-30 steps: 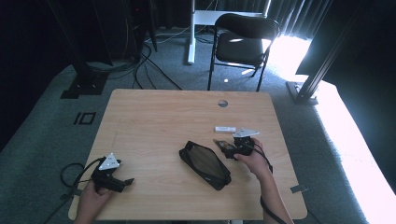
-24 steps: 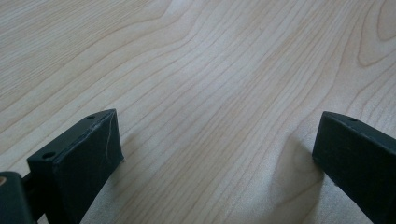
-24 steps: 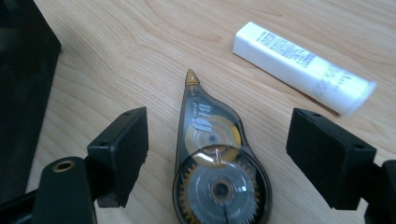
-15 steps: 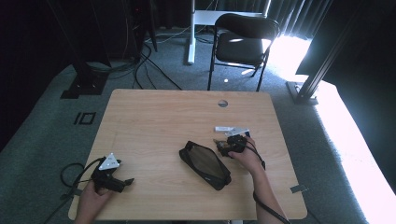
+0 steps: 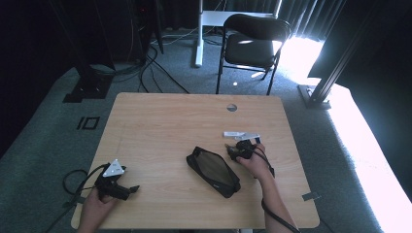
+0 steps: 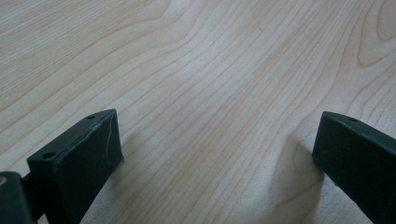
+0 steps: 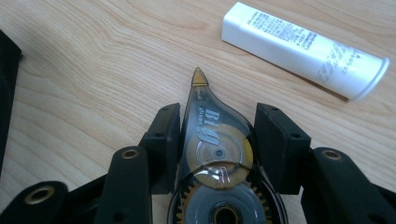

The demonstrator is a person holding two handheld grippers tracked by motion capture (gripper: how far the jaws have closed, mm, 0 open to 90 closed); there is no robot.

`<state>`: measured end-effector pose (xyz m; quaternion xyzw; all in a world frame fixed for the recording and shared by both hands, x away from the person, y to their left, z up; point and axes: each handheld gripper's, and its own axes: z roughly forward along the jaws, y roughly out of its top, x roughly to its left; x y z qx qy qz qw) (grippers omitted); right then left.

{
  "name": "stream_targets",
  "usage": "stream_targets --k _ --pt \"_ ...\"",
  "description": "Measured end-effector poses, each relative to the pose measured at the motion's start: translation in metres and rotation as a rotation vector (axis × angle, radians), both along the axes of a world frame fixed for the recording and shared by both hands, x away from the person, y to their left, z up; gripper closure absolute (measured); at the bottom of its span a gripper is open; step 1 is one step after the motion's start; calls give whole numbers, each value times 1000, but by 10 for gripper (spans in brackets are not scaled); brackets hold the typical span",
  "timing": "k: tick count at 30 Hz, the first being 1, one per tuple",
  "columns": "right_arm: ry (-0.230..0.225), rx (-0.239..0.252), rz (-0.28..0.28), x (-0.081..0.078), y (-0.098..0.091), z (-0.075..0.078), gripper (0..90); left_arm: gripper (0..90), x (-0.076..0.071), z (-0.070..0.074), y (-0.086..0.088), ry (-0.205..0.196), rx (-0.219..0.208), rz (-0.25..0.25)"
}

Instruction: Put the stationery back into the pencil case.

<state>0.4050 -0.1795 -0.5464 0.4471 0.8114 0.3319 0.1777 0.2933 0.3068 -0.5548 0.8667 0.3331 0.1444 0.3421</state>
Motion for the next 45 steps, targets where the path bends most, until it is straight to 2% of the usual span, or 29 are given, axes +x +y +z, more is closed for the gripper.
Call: stream_targets --k 1,3,5,7,12,16,23,29,34,39,45 --pt "0 0 0 0 0 0 518 15 0 0 0 0 0 0" --pt "28 11 -33 0 -1 2 519 15 0 0 0 0 0 0" --pt "44 36 -58 -1 -2 3 520 15 0 0 0 0 0 0" --pt "47 35 -78 -3 -4 7 521 16 0 0 0 0 0 0" --pt "40 68 -89 -7 -9 16 521 16 0 0 0 0 -1 0" --pt "30 57 -77 -11 -10 25 521 15 0 0 0 0 0 0" --pt "9 97 -95 -19 -12 41 522 16 0 0 0 0 0 0" --pt "-11 120 -72 -29 -10 59 522 15 0 0 0 0 0 0" --pt "-10 134 -43 -37 -4 73 522 15 0 0 0 1 0 0" --pt "-38 160 -3 -47 6 91 522 16 0 0 0 0 1 -1" --pt "-59 185 47 -59 20 104 522 15 0 0 0 -1 0 0"
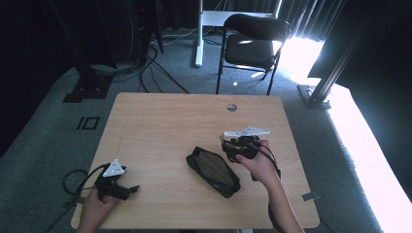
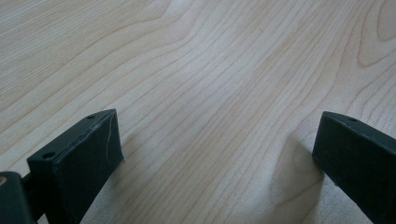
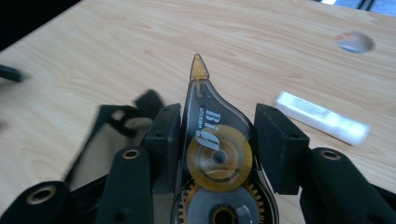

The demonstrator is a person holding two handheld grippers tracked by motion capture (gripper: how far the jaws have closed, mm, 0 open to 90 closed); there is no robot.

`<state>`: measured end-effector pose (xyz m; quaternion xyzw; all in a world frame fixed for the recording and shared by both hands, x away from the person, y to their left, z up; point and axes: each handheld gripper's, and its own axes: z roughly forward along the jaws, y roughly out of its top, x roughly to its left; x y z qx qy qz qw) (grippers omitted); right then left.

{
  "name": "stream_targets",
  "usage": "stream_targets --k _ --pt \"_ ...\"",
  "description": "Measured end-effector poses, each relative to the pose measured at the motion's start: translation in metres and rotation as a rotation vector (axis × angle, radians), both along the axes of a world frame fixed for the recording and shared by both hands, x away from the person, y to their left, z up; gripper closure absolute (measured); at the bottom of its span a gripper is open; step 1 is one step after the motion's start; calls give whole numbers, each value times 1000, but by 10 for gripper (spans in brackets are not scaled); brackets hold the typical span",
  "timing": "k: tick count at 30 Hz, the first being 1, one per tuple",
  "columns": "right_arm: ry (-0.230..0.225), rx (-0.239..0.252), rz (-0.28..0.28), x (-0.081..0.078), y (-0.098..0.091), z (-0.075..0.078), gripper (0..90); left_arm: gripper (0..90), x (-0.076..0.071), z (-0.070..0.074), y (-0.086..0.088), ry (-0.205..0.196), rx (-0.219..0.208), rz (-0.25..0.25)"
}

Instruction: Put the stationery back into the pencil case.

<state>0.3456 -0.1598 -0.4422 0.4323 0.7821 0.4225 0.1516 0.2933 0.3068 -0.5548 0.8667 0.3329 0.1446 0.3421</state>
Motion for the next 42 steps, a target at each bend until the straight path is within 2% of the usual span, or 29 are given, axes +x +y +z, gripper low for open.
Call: stream_targets --k 5,9,10,18,20,22,26,29,31,32,34,35,38,42 --pt "-4 4 55 -8 12 5 522 15 0 0 0 0 0 0" --pt "4 15 66 -12 20 4 522 15 0 0 0 0 0 0" --pt "8 -1 79 -13 22 4 522 15 0 0 0 0 0 0" --pt "49 -17 114 -17 37 -9 522 15 0 0 0 0 -3 3" --pt "38 -23 126 -18 41 -12 522 15 0 0 0 0 -2 2" --pt "46 -30 140 -19 45 -15 522 15 0 0 0 1 -1 1" --pt "64 -46 138 -18 50 -22 522 15 0 0 0 1 1 -1" --pt "90 -71 141 -17 54 -29 522 16 0 0 0 1 1 -1" --pt "90 -80 136 -16 55 -33 522 15 0 0 0 1 0 0" --pt "98 -104 135 -15 56 -35 522 15 0 0 0 1 0 0" --pt "106 -108 131 -14 58 -39 522 15 0 0 0 1 0 0" --pt "119 -129 133 -14 59 -40 522 16 0 0 0 1 0 0" --pt "118 -152 125 -14 60 -42 522 15 0 0 0 1 0 0" --pt "138 -187 131 -12 65 -45 522 15 0 0 0 1 0 0"
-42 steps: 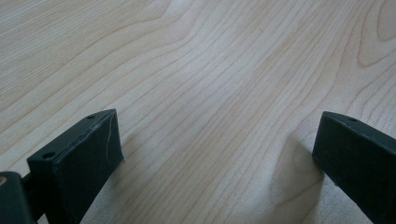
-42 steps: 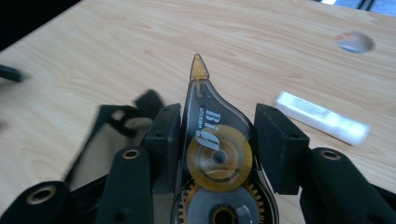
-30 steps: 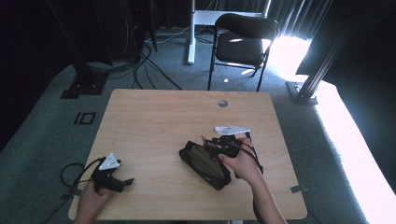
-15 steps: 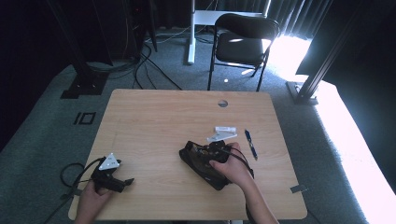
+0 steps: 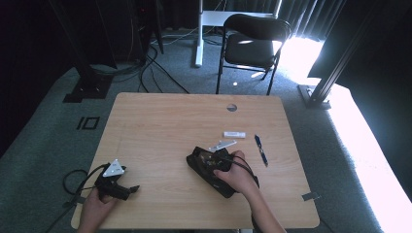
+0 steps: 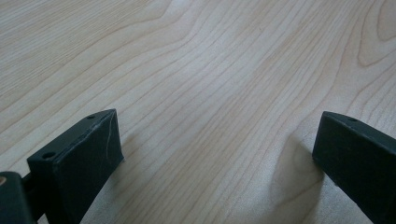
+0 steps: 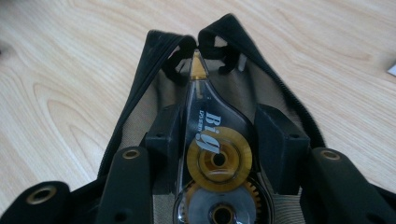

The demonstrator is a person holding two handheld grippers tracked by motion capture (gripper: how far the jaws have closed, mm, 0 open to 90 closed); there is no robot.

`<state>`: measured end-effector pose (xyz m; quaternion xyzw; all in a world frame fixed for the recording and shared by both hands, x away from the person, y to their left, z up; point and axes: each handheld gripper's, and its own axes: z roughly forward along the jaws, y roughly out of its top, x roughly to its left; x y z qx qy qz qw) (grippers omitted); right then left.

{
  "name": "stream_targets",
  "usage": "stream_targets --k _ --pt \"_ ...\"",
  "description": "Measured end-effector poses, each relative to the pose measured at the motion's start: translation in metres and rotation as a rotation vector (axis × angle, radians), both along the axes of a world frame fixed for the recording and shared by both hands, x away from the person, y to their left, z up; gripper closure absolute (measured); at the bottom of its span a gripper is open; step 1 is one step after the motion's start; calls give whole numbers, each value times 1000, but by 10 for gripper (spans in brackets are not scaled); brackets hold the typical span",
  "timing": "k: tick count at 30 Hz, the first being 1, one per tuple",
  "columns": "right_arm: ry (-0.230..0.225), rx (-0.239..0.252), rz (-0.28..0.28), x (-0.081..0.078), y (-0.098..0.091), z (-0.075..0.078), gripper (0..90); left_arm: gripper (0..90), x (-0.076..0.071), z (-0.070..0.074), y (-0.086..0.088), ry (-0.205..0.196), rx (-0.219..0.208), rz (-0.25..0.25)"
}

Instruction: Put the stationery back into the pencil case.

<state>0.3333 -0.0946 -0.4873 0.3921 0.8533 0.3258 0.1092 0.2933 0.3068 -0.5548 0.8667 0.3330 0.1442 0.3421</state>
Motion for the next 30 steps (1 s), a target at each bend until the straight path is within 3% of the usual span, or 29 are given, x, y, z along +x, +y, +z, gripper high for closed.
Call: stream_targets --k 16,30 --pt "57 -128 17 7 18 -12 521 15 0 0 0 0 0 0" --pt "50 -93 21 7 17 -7 493 15 0 0 0 -1 1 0"
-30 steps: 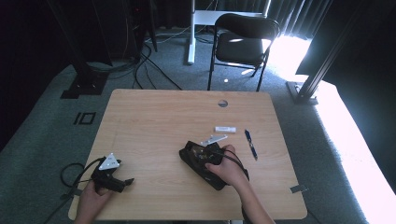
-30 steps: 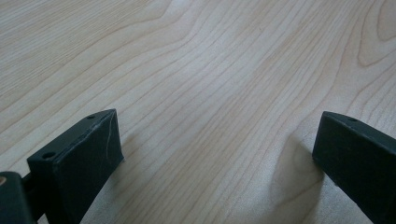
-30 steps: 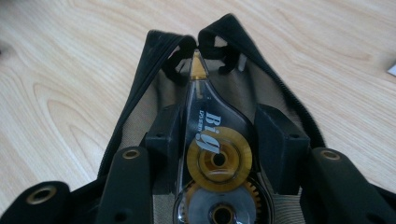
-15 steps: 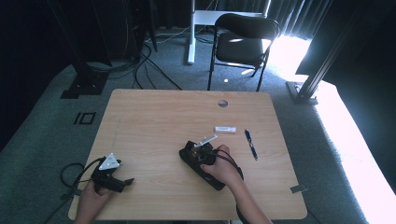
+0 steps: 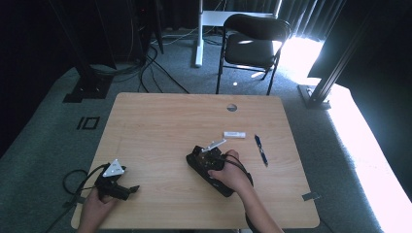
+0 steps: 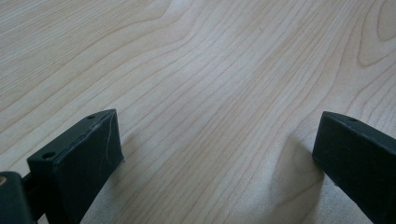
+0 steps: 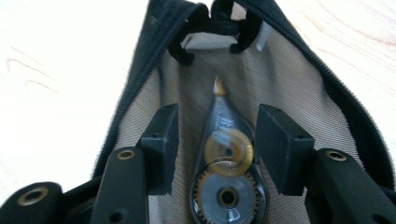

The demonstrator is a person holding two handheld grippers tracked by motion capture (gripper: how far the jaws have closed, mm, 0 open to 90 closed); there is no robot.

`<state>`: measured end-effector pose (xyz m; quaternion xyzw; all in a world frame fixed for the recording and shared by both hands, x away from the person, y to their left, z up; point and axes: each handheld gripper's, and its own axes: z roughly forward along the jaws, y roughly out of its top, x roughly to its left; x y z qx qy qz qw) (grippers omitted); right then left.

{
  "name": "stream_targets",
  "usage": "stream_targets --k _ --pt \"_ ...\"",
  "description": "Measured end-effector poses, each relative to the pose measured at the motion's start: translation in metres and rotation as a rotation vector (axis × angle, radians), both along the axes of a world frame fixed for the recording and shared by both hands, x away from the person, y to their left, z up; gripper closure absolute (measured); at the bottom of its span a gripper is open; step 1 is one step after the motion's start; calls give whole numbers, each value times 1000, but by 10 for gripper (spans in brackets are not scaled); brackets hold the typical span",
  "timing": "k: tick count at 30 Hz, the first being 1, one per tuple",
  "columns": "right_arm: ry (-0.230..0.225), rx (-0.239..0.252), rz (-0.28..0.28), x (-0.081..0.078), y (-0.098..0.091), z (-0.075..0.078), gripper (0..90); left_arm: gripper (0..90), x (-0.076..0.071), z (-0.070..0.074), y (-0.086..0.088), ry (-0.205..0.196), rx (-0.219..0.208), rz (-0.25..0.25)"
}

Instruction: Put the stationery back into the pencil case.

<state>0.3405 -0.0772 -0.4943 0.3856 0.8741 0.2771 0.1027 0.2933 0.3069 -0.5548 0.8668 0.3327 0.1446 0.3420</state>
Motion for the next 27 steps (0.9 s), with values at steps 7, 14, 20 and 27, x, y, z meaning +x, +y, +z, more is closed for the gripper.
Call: stream_targets --k 7,14,20,27 --pt "-22 30 10 -3 -5 14 492 16 0 0 0 0 0 0" --pt "-55 78 10 -7 -15 30 480 16 0 0 0 0 -1 1" --pt "-97 128 3 -8 -28 44 468 16 0 0 0 0 0 0" --pt "-143 165 -31 -3 -47 55 467 15 0 0 0 0 0 0"
